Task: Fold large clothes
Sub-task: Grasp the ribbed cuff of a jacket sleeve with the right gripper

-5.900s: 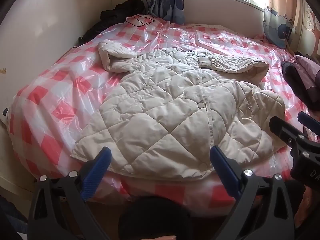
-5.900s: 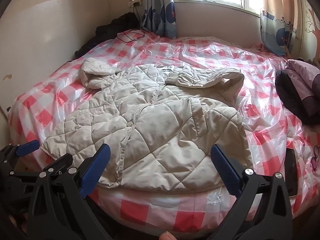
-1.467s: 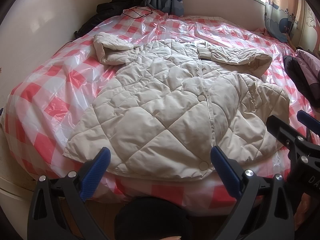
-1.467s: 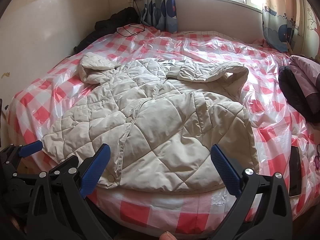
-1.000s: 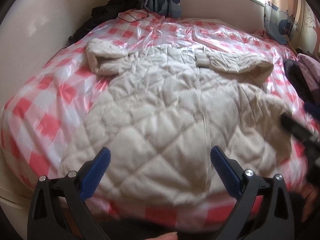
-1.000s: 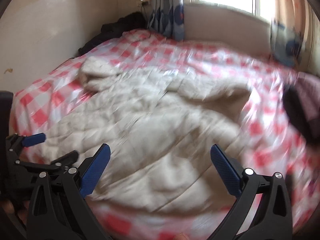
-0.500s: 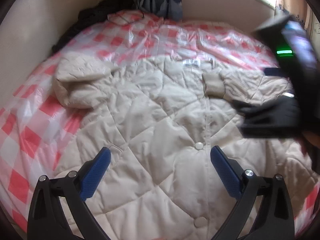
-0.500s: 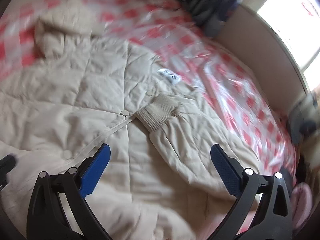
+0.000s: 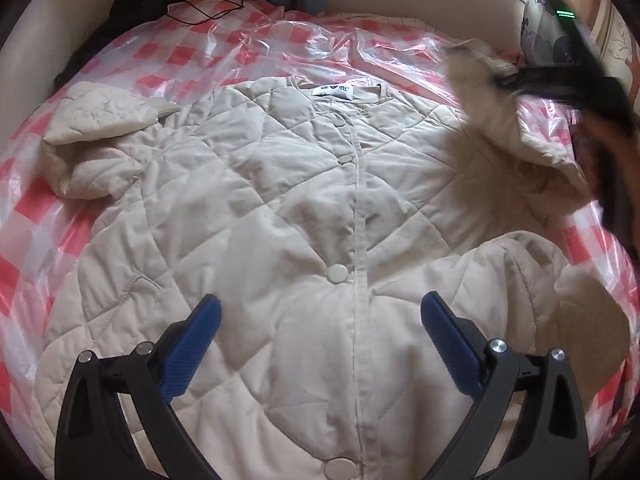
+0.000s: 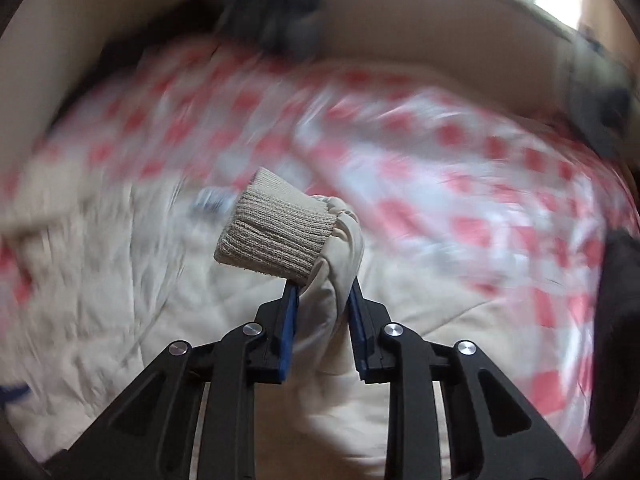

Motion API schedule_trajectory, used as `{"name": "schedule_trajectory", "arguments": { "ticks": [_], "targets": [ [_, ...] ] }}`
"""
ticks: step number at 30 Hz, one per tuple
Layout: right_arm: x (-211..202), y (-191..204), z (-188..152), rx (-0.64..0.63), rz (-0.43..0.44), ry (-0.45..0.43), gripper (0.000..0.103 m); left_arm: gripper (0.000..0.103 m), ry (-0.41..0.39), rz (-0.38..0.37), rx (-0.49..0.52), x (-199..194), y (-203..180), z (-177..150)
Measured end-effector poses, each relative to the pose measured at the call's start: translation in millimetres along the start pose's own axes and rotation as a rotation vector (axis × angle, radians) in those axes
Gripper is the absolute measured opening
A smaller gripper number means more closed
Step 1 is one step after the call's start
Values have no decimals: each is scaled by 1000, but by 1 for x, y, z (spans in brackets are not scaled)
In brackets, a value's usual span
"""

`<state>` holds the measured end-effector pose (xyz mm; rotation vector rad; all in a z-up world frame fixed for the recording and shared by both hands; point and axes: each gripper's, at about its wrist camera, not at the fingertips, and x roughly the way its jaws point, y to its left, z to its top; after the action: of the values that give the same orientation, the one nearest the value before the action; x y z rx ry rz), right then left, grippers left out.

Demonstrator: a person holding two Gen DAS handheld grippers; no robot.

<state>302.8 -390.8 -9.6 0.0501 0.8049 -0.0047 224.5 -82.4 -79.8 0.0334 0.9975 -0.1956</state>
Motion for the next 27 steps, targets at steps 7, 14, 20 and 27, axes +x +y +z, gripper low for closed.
{"name": "schedule_trajectory", "arguments": {
  "ticks": [7,14,20,27],
  "targets": [
    [-121,-235,-46,593,-169,-177,55,96,-24,33,11,2,-6,0],
    [-142,-282,-143,847,67,-127,94,96,-28,46,15,5,-8,-1],
    [-99,-280,-190,1083,274,-62,94,96,-22,26,-26,7,-1,0],
    [-85,-322,-194,1147,38,-195,93,96,-27,20,-35,6,1,0]
  ]
}}
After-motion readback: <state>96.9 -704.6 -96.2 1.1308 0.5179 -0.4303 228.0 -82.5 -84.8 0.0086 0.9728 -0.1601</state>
